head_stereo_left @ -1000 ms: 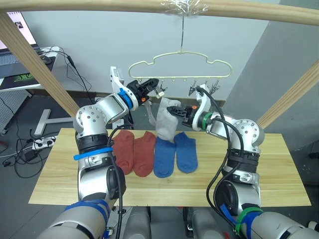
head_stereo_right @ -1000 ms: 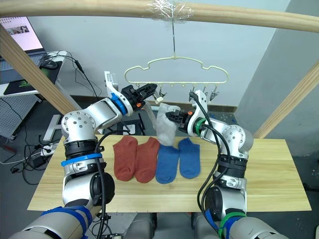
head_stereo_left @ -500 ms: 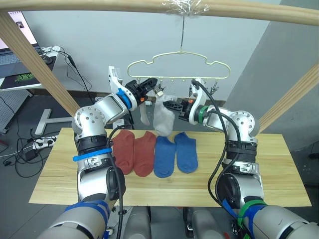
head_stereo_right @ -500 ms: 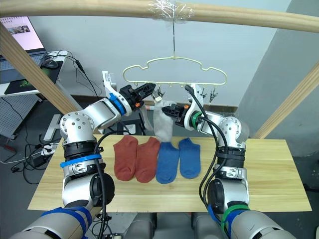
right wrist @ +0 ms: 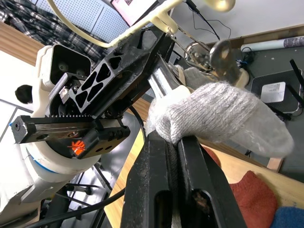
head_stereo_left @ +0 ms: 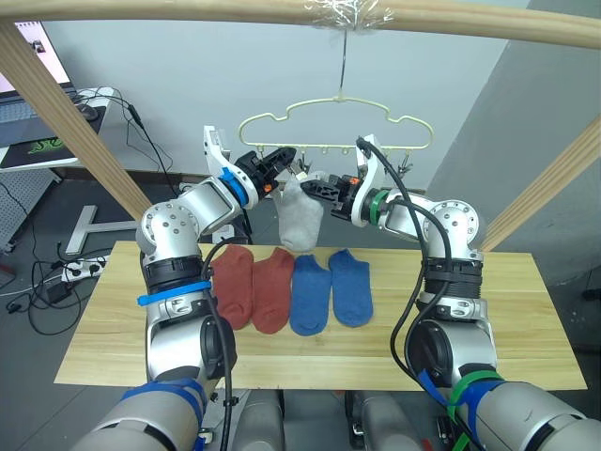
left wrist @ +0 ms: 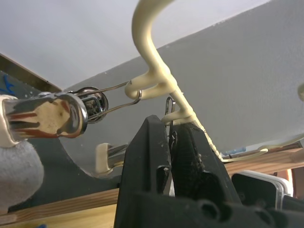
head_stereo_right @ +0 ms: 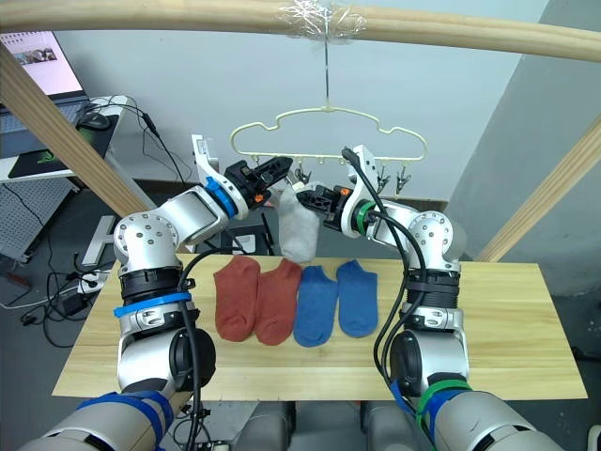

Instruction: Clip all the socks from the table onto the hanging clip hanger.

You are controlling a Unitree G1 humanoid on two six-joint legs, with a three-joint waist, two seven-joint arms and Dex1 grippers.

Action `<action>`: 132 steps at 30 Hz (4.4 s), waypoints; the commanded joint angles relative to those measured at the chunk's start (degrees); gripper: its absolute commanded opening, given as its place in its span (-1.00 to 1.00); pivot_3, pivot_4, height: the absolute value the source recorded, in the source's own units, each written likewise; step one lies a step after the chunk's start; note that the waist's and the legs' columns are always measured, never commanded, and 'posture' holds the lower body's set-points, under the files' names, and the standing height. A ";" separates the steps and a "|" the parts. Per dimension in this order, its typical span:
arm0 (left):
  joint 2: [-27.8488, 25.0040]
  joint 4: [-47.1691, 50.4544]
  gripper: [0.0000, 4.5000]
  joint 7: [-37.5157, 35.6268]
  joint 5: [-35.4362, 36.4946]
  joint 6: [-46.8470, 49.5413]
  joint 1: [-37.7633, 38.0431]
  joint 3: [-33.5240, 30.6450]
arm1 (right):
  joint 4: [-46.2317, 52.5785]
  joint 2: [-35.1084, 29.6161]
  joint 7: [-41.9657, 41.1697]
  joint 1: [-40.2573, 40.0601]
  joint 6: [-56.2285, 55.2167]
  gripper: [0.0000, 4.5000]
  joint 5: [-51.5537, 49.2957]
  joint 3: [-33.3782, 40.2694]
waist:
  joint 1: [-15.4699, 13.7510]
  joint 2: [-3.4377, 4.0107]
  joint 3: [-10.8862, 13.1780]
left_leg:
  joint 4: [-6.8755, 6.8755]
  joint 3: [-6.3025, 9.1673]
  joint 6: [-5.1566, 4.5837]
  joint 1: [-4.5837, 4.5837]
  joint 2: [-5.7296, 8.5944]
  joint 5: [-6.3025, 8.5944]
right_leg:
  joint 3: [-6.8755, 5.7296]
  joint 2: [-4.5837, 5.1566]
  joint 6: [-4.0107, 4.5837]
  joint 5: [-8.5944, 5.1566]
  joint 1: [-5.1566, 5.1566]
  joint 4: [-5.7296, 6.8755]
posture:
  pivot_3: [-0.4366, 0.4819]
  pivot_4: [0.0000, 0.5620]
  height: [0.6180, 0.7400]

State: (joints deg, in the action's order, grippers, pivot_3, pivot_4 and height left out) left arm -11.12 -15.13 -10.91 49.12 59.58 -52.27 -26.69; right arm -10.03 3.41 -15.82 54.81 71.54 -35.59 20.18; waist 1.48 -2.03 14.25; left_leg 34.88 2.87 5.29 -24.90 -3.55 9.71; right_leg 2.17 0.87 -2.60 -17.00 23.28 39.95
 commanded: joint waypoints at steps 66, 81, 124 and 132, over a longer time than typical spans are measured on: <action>3.25 22.64 0.16 -3.05 -40.34 -41.78 23.16 32.82 | 44.59 -55.37 -16.02 -18.21 8.18 1.00 -25.59 -1.48 | -1.25 -0.01 -0.04 | 0.11 -0.11 -0.04 0.02 0.03 0.02 | 0.19 -0.03 0.00 0.00 -0.06 -0.08 | -0.10 -0.29 1.00; 6.80 14.13 0.27 2.10 -46.08 -45.91 19.50 32.63 | 45.63 -57.08 -8.87 -20.37 8.83 1.00 -32.82 1.01 | -0.35 -0.02 -0.03 | 0.11 -0.11 -0.04 0.01 0.04 0.02 | 0.20 -0.04 0.00 0.00 -0.07 -0.09 | -0.21 -0.27 1.00; 10.11 1.35 -0.20 6.90 -48.36 -52.83 11.53 29.63 | 44.90 -65.00 5.23 -27.52 -1.32 1.00 -48.53 -0.33 | 0.61 -0.05 0.00 | 0.11 -0.17 -0.05 0.00 0.04 0.03 | 0.27 -0.06 -0.05 -0.03 -0.07 -0.19 | -0.33 -0.21 1.00; 10.89 -1.24 -0.20 6.94 -48.17 -54.46 9.73 29.16 | 45.47 -66.73 7.60 -29.58 -3.31 1.00 -51.43 -0.02 | 1.06 -0.05 0.00 | 0.10 -0.19 -0.07 -0.03 0.04 0.03 | 0.30 -0.06 -0.24 -0.14 -0.07 -0.30 | -0.35 -0.19 1.00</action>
State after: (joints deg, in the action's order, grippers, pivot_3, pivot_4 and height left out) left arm -0.62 -17.49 -4.31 1.10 6.71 -41.26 2.82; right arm 34.10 -62.33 -8.66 25.37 69.80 -85.47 18.93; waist 2.54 -2.08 14.25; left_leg 34.97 2.67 5.22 -24.93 -3.52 9.75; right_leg 2.47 0.81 -2.85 -17.13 23.21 39.64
